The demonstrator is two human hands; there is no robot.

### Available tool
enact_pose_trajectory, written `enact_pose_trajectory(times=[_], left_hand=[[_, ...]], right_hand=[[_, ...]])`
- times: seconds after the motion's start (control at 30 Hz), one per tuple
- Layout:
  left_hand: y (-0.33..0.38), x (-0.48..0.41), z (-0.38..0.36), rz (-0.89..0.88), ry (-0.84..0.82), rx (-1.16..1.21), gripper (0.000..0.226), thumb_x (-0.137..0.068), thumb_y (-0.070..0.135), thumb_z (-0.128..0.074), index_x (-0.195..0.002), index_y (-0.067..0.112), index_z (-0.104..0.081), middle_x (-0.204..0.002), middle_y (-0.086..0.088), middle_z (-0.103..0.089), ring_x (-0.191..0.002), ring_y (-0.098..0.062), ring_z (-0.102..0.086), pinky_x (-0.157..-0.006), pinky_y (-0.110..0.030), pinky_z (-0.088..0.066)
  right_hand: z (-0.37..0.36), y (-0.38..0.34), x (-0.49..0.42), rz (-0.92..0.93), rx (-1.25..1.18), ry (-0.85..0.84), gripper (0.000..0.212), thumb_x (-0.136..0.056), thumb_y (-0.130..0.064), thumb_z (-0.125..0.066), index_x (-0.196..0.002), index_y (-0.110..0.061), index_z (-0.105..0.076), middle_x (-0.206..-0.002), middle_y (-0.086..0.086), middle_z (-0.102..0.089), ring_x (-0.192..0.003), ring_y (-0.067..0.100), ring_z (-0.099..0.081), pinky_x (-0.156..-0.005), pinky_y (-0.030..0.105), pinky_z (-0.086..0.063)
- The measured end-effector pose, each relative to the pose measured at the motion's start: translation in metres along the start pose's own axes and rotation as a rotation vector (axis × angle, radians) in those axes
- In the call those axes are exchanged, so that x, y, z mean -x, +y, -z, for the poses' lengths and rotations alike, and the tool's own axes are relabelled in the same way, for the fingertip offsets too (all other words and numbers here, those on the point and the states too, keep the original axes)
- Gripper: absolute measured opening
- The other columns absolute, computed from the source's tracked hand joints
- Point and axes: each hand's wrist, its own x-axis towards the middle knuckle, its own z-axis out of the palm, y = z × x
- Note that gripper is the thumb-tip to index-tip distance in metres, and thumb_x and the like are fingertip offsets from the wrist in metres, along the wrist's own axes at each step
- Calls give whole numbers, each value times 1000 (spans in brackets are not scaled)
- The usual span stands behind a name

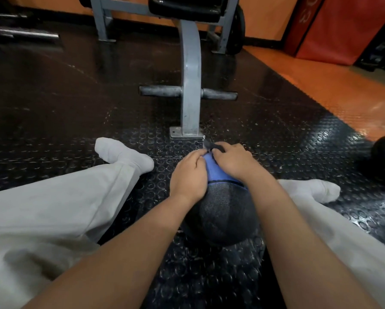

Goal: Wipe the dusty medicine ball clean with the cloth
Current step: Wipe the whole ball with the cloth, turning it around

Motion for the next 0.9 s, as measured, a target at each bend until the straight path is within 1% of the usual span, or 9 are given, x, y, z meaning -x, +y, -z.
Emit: enact_pose_trajectory(times=[0.2,0.33,0.4,0.47,0.57,0.63,0.7,0.77,0.9], left_hand=[[5,-3,2,47,-37,-3,29,-102,25,-34,-106,26,-63,-111,5,-65,-99,-16,-57,-79,-32,-39],[-1,21,-3,-125,11,79,40,-93,23,-32,-113,22,-66,-112,11,-64,-105,-9,-57,-91,-33,-44],[-3,32,-7,-163,59,41,52,-90,28,-27,-129,20,-61,-131,8,-59,-123,-7,-49,-107,-29,-37],[-3,39,-9,-130,92,-7,58,-89,31,-25,-138,20,-55,-144,7,-51,-136,-7,-38,-116,-25,-25],[4,42,-14,-89,140,-6,59,-88,29,-23,-136,21,-56,-142,8,-52,-134,-7,-40,-116,-25,-26],[8,34,-15,-23,174,3,51,-94,26,-27,-131,20,-60,-136,4,-58,-127,-14,-48,-108,-31,-35],[11,22,-13,81,184,3,36,-100,24,-33,-118,21,-64,-122,1,-64,-114,-20,-56,-90,-32,-40],[10,10,-10,134,127,2,31,-103,26,-35,-113,24,-64,-118,2,-65,-111,-20,-57,-84,-29,-36],[7,9,-7,111,83,76,34,-102,20,-37,-121,27,-63,-126,6,-63,-116,-16,-55,-87,-25,-35]], right_hand=[[-10,9,68,193,116,39,52,-94,-56,-40,-141,-58,-17,-158,-11,-3,-145,25,1,-116,53,-4],[17,19,40,147,-119,-190,61,-82,-56,-63,-134,-61,-32,-159,-13,-2,-145,29,-6,-118,47,-10],[17,20,19,118,-220,-203,56,-82,-58,-62,-133,-56,-40,-160,-10,-3,-146,27,-9,-118,47,-13],[11,17,5,117,-250,-122,43,-88,-55,-56,-130,-44,-52,-155,-3,-26,-141,22,-27,-113,40,-25],[3,12,6,168,-219,58,31,-93,-44,-49,-120,-36,-62,-105,-4,-65,-97,21,-60,-82,33,-44],[-7,13,20,233,-128,191,35,-91,-42,-44,-122,-41,-58,-121,-8,-62,-112,24,-55,-95,41,-43],[-22,15,46,272,54,272,42,-94,-41,-40,-135,-43,-45,-148,-12,-38,-138,23,-32,-113,51,-23],[-38,15,76,285,170,326,48,-96,-41,-31,-144,-40,-34,-156,-12,-22,-145,27,-14,-115,55,-10],[-35,14,80,228,204,350,51,-92,-43,-29,-142,-35,-38,-151,-5,-30,-139,31,-23,-110,58,-21]])
